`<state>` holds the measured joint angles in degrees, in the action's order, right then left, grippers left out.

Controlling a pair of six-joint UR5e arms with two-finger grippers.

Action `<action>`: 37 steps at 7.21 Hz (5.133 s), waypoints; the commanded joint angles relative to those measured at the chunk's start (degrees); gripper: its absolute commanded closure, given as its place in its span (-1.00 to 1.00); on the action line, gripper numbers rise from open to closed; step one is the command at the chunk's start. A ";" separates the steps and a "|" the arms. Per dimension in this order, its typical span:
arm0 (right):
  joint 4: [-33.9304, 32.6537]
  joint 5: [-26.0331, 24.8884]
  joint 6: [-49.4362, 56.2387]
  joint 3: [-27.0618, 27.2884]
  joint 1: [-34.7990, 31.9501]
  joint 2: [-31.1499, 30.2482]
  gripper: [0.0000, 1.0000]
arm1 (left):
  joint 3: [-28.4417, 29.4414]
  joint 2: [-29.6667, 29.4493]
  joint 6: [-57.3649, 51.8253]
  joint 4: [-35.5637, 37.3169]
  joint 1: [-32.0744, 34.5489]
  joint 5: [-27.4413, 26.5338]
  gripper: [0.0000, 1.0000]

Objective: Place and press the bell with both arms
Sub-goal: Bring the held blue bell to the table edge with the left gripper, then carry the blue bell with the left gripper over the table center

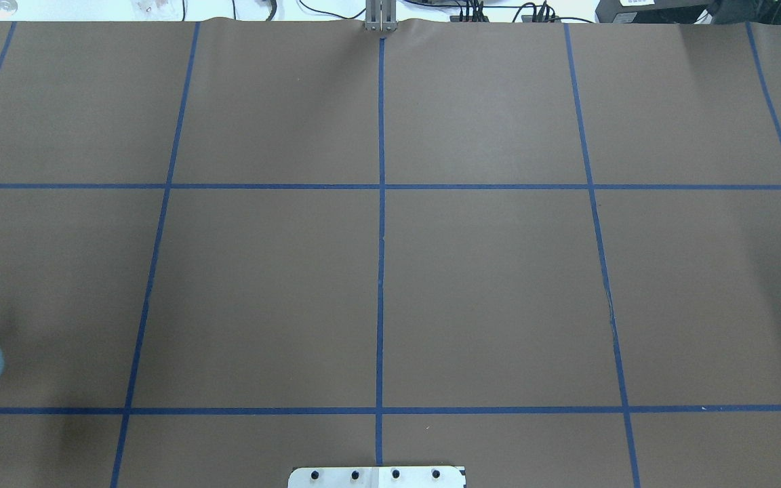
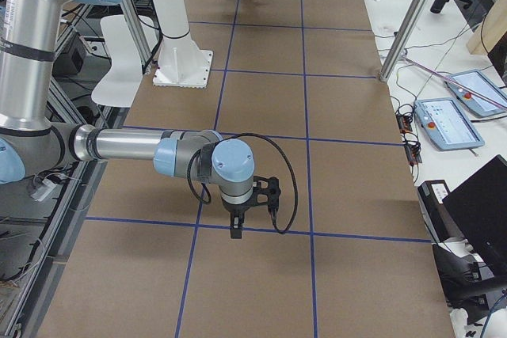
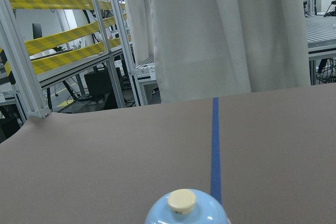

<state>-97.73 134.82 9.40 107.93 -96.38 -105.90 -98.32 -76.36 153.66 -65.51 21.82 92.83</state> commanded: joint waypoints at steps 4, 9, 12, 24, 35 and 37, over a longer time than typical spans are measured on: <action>0.00 -0.09 0.00 0.26 0.05 0.43 -1.00 | 4.01 0.33 1.47 -3.05 -0.11 -0.36 -1.00; 0.00 0.00 0.00 0.35 0.05 0.43 -1.00 | 5.42 0.77 3.58 -3.93 -2.04 -0.36 -1.00; 0.00 0.00 0.00 0.70 0.05 0.34 -1.00 | 5.42 0.77 5.95 -3.93 -2.83 -0.19 -0.78; 0.09 0.18 -0.09 1.49 0.05 0.52 -1.00 | -18.74 13.47 -30.78 -3.75 10.98 -9.19 1.00; 0.53 3.52 0.18 1.58 -0.03 0.60 -1.00 | -11.28 -34.72 -82.09 -19.52 24.79 -17.50 1.00; 0.35 3.60 0.09 1.67 -0.04 1.04 -1.00 | -9.88 -37.79 -93.04 -34.17 21.18 -17.42 1.00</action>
<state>-97.27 138.33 9.63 109.51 -96.40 -105.19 -109.49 -111.98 67.05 -90.88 45.14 75.35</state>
